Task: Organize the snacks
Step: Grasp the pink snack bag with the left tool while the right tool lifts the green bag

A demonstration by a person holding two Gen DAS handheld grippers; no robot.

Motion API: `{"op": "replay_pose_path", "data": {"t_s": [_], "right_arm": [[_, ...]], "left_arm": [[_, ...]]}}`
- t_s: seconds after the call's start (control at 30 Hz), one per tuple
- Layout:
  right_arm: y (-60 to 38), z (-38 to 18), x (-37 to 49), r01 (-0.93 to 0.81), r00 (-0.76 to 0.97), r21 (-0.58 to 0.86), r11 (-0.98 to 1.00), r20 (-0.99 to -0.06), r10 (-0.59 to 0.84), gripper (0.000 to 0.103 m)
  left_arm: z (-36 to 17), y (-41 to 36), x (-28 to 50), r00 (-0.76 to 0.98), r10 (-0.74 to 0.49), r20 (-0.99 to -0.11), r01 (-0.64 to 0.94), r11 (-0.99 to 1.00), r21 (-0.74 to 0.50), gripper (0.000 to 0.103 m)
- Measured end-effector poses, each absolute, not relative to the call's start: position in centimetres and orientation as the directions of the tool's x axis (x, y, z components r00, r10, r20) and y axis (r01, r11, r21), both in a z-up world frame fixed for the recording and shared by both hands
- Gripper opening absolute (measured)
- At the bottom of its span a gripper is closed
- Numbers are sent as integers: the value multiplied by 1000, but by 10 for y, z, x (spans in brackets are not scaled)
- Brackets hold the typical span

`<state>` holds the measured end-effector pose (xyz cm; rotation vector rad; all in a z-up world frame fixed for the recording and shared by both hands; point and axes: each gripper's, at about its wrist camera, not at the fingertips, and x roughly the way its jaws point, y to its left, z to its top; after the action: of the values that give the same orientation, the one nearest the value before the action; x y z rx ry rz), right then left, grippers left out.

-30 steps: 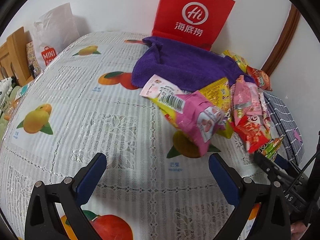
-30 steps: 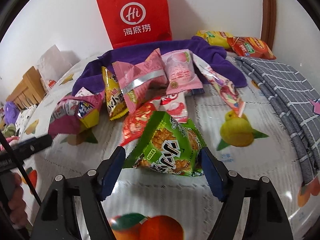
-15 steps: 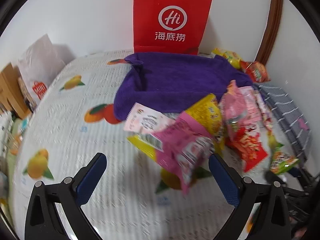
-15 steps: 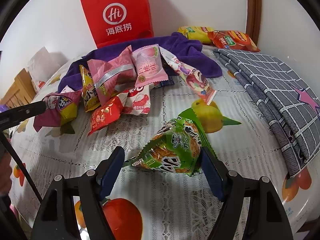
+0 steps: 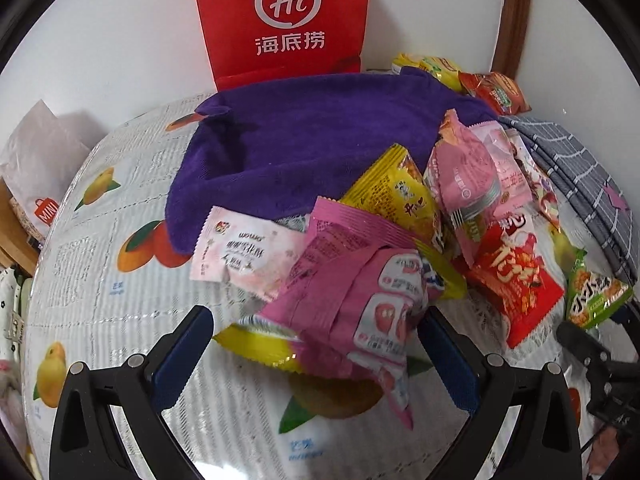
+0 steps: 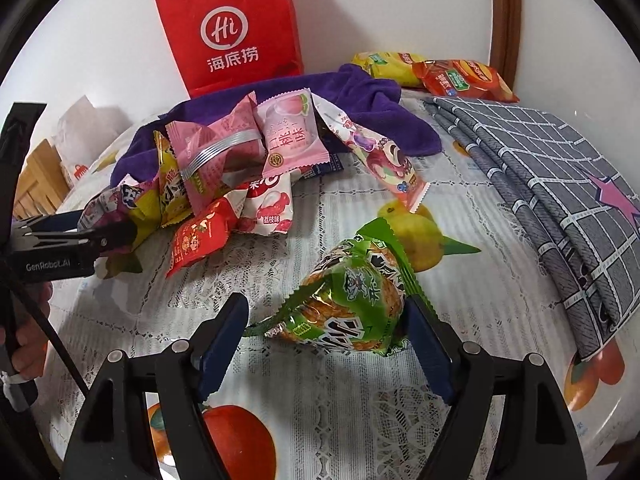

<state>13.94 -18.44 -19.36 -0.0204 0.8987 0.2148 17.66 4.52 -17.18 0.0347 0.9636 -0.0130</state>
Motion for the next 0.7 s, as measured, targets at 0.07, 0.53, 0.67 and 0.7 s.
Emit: {"op": "replay_pose_path", "data": {"t_s": [0.07,0.53,0.67,0.7], "right_arm": [[-184,-194,141,-195,601,71,978,-779,176,80],[-184,-183,130,-179,579,95,979,-794,183,74],[-186,-169,125,-172,578,110,979,-793,191,74],[-186,-164,125,-173,584,108,979,-789,190,74]], "left_arm": [[-172,45,177,571,-14,-821,31,1000,4,96],[-152,55,143,600,-38,-799,8,999,-42,70],[-138,59,135,609,-37,-792,-6,999,-51,70],[-135,60,134,612,-39,-790,-8,998,-55,70]]}}
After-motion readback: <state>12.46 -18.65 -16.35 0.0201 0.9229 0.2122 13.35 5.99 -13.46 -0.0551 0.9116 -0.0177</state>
